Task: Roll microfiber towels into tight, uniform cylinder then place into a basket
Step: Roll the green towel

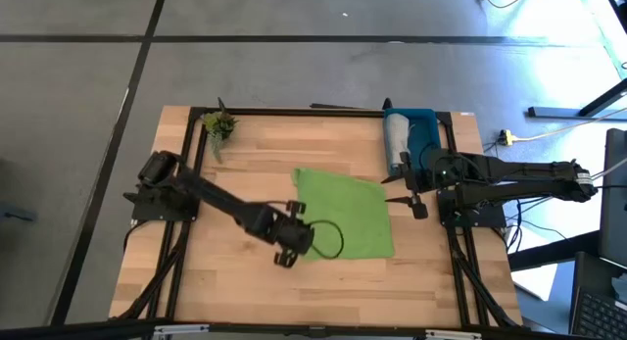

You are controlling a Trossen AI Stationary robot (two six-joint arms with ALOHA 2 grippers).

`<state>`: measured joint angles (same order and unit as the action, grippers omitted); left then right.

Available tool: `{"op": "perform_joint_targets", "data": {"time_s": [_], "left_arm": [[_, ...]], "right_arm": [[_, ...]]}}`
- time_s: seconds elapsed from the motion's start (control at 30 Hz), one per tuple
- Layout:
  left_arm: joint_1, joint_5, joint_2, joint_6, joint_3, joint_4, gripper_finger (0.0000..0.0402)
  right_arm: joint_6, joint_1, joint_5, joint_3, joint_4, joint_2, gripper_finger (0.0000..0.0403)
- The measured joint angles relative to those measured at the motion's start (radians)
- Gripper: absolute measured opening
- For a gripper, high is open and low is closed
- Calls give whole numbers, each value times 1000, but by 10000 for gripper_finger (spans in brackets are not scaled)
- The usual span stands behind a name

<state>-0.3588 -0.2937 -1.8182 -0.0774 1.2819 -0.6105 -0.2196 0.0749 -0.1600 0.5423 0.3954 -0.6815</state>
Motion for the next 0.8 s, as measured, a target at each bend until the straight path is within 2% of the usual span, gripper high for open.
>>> {"op": "perform_joint_targets", "data": {"time_s": [0.17,0.33,0.47,0.8], "left_arm": [[-58,-1,-9,-23,0,100,85],[-78,-12,-21,-80,0,118,85],[-80,-15,-22,-106,-2,119,85],[-73,-18,-62,-109,-5,145,85]], "right_arm": [[-16,-45,0,0,77,-5,252],[65,-153,12,0,149,-22,252],[126,-253,68,0,147,-50,252],[342,-447,173,0,131,-266,252]]}}
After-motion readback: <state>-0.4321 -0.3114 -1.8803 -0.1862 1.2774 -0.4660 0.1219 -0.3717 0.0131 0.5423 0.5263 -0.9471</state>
